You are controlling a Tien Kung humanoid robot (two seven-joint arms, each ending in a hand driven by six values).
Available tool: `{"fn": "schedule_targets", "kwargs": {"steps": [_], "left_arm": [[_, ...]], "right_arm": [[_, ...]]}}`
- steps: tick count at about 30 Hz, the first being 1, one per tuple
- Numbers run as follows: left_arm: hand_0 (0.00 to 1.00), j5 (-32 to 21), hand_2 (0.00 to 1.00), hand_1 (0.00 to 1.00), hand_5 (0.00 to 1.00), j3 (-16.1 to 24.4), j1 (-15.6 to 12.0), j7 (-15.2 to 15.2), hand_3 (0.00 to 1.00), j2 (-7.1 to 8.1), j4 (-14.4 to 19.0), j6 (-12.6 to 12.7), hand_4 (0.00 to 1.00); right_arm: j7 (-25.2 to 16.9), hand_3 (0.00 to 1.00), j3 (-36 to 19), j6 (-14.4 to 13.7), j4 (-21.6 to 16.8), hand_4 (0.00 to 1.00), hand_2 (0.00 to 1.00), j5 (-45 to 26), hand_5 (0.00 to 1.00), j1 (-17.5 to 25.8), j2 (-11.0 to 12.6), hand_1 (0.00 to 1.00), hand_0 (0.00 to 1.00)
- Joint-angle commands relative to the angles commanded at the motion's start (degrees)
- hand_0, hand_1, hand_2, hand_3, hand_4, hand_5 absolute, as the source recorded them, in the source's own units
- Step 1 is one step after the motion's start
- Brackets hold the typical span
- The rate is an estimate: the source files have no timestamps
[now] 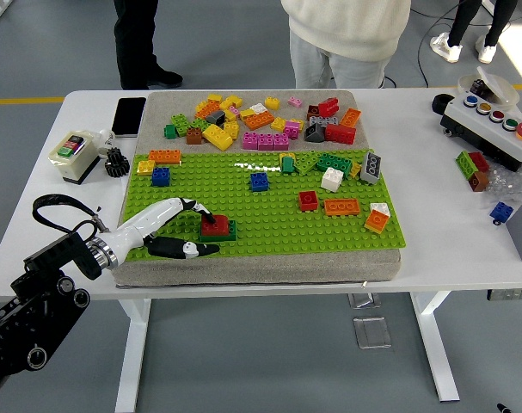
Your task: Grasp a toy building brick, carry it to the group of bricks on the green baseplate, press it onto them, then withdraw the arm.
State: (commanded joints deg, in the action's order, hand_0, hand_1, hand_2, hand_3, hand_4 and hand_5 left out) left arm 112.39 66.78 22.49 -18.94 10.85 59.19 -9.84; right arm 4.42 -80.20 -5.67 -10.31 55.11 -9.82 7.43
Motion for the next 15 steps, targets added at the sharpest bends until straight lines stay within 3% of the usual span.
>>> {"fn": "schedule_targets", "kwargs": {"steps": [15], "left_arm": [[0.912, 0.1, 0.774, 0.818, 0.58, 0.0, 0.6, 0.1, 0.599, -0.09, -1.5, 0.4, 0.998]], "right_arm": [[0.0, 0.664, 0.2, -0.2, 0.0, 0.928, 0.728, -0.1, 0.508, 0.0, -0.1, 0.679, 0.759]]}}
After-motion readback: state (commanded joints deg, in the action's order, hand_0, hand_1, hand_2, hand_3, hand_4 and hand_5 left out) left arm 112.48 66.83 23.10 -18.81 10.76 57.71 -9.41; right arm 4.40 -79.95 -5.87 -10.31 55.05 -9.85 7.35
